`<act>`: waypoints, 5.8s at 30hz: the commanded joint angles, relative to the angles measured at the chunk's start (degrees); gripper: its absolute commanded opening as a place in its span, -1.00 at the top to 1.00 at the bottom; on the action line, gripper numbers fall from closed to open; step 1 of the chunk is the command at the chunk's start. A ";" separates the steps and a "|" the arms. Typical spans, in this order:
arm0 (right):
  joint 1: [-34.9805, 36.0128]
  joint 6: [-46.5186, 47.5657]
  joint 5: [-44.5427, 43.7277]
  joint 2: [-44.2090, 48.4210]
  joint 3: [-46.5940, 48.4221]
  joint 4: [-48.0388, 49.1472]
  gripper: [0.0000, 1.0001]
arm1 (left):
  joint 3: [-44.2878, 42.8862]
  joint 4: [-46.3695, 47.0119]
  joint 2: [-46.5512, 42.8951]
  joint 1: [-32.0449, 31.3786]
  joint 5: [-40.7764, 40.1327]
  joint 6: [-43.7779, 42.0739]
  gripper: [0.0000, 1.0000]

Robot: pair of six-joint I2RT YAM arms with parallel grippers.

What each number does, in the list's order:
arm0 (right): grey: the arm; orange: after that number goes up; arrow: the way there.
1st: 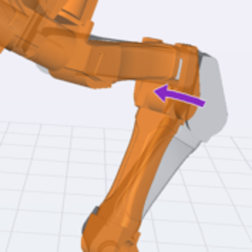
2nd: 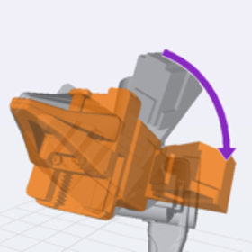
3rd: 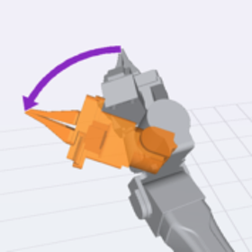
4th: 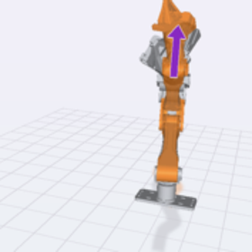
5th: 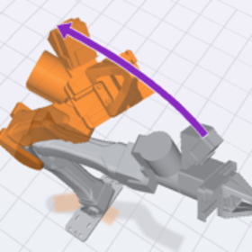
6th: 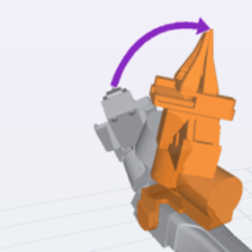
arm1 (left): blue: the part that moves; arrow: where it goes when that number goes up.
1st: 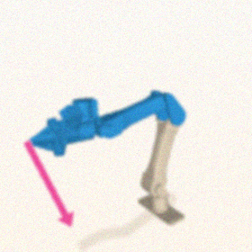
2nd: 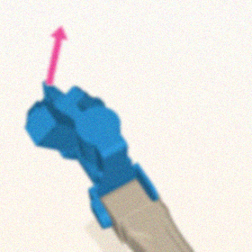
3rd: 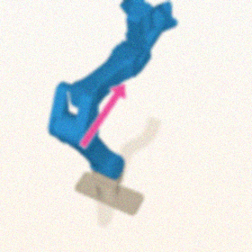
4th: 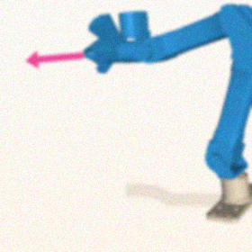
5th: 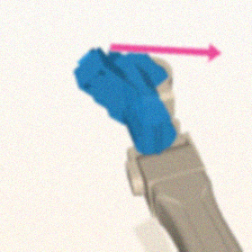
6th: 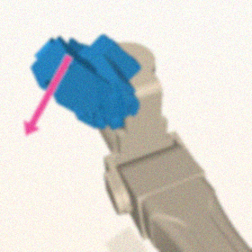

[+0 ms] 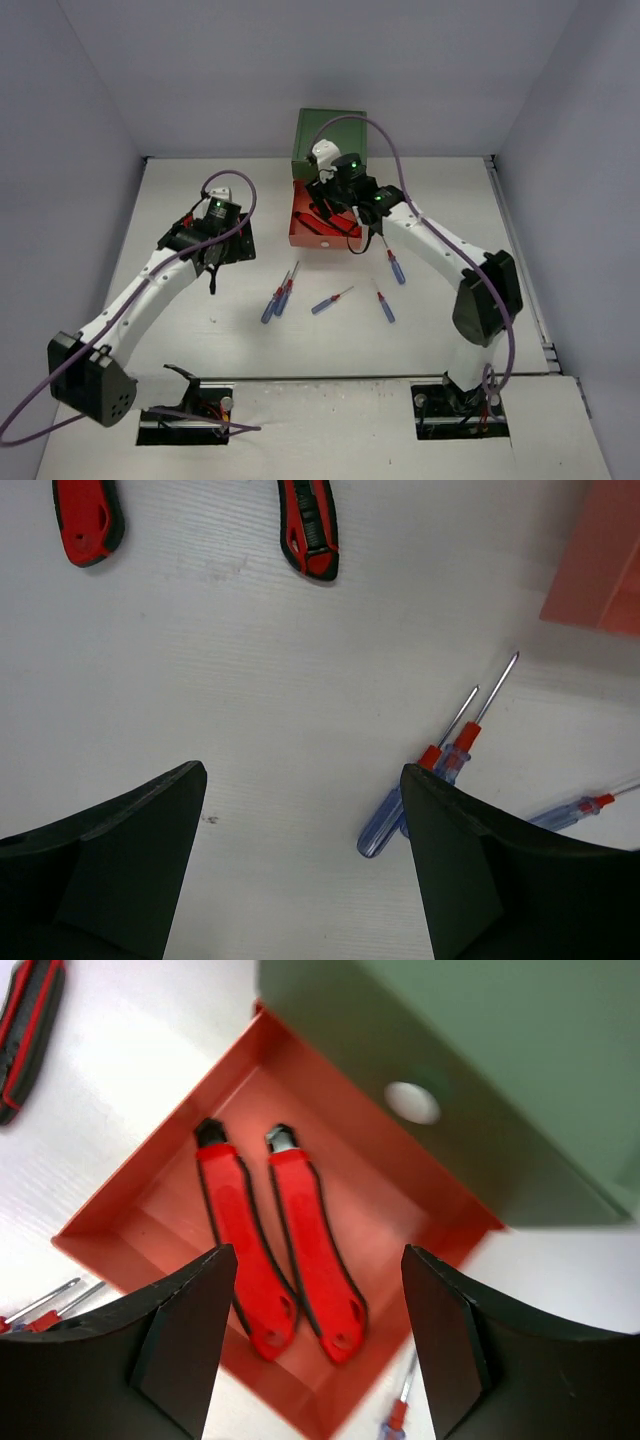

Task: Sort the tools into containers

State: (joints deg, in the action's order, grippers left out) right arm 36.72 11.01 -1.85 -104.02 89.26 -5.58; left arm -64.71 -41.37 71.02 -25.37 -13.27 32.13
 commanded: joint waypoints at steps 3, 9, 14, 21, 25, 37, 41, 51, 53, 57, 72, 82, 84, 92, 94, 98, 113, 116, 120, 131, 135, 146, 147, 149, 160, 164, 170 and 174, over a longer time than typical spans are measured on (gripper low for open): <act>-0.69 -4.18 -5.44 19.12 -10.41 2.94 -0.29 | -9.00 4.47 10.95 5.70 1.58 5.68 -0.50; -1.10 -8.61 -5.56 32.62 -21.50 2.92 -0.31 | -18.01 5.04 25.43 8.13 0.60 7.18 -0.50; -0.99 -14.49 -3.36 41.89 -30.08 2.76 -0.33 | -26.64 3.92 36.93 10.18 0.69 7.91 -0.49; -0.77 -19.49 -1.60 52.01 -38.61 2.42 -0.36 | -34.06 2.58 46.34 12.99 -0.81 9.31 -0.48; -0.77 -20.29 -1.08 54.39 -39.95 1.04 -0.38 | -36.45 2.08 50.46 13.68 -0.26 10.78 -0.40; -0.77 -19.62 -1.14 54.54 -39.99 -0.95 -0.42 | -37.02 2.38 49.16 13.57 2.77 15.03 0.94; -0.77 -18.87 -2.03 54.21 -40.12 -1.01 -0.43 | -34.66 3.01 39.91 12.93 6.46 16.57 1.00; -1.04 -18.12 -6.80 54.55 -38.24 -0.92 -0.43 | -27.05 13.95 19.79 0.53 9.51 31.40 1.00; -1.04 -18.05 -7.31 54.92 -37.79 -0.92 -0.43 | -25.64 19.29 19.40 -2.10 9.58 35.47 1.00; -1.04 -18.50 -7.73 56.06 -37.47 -0.92 -0.43 | -25.29 26.36 21.80 -6.23 8.11 40.87 0.97; -1.13 -21.18 -9.64 64.43 -40.67 -3.35 -0.47 | -27.67 34.18 33.92 -12.54 -7.24 53.67 0.60; -1.13 -19.82 -11.00 63.83 -40.67 -4.70 -0.51 | -31.54 30.25 36.03 -12.86 -3.92 49.76 -0.35; -1.12 -19.41 -11.16 63.26 -40.46 -4.70 -0.52 | -31.52 28.19 34.66 -12.85 -4.09 48.11 -0.41; -1.13 -17.47 -11.17 59.51 -38.95 -4.54 -0.53 | -29.81 16.27 25.18 -9.74 -8.50 28.79 -0.41; -1.13 -17.25 -11.21 58.57 -38.59 -4.62 -0.53 | -29.28 13.02 23.43 -6.26 -7.64 21.45 -0.41; -1.20 -16.91 -10.98 56.85 -37.78 -4.53 -0.54 | -25.93 8.19 20.31 2.53 -5.40 10.42 -0.41; -1.21 -17.73 -10.45 55.02 -37.80 -4.59 -0.54 | -30.97 -2.13 39.25 20.19 -2.15 -18.22 -0.41; -1.21 -18.41 -9.95 55.94 -38.61 -4.53 -0.54 | -32.29 -2.40 42.11 23.38 -0.38 -18.36 -0.41; -1.21 -18.67 -9.44 56.58 -39.38 -4.53 -0.54 | -33.75 -2.15 44.48 27.20 0.70 -18.15 -0.41; -1.21 -18.70 -10.86 56.04 -39.48 -4.53 -0.55 | -38.81 -2.13 53.29 32.41 8.09 -17.89 -0.33; -1.21 -18.79 -11.05 56.30 -39.48 -4.53 -0.55 | -40.89 -2.13 54.92 33.49 11.80 -17.65 -0.14; -1.21 -18.44 -11.42 55.82 -39.18 -4.53 -0.55 | -36.57 -0.81 47.25 33.37 18.84 -11.02 1.00; -1.21 -18.32 -11.42 55.77 -39.04 -4.53 -0.55 | -35.23 -0.13 44.10 32.96 19.91 -9.08 1.00; -1.21 -17.95 -11.60 55.42 -38.82 -4.44 -0.55 | -33.04 0.67 38.97 31.62 21.44 -3.36 1.00; -1.65 -17.49 -12.50 51.94 -37.14 -3.90 -0.55 | -34.80 8.18 24.19 6.53 13.66 8.69 1.00; -1.68 -17.25 -11.31 51.00 -36.65 -3.65 -0.55 | -35.95 16.01 26.69 -0.09 10.73 8.36 1.00; -1.74 -16.99 -10.95 51.80 -36.49 -3.65 -0.55 | -40.48 22.35 34.67 -5.53 6.67 0.48 1.00; -1.77 -17.54 -10.72 53.36 -37.60 -3.65 -0.55 | -40.43 26.36 37.25 -6.62 5.62 -2.68 1.00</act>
State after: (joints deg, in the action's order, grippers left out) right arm 35.27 -6.16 -12.45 -52.57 50.06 -12.64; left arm -102.26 -24.48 108.79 -30.85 -4.17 34.38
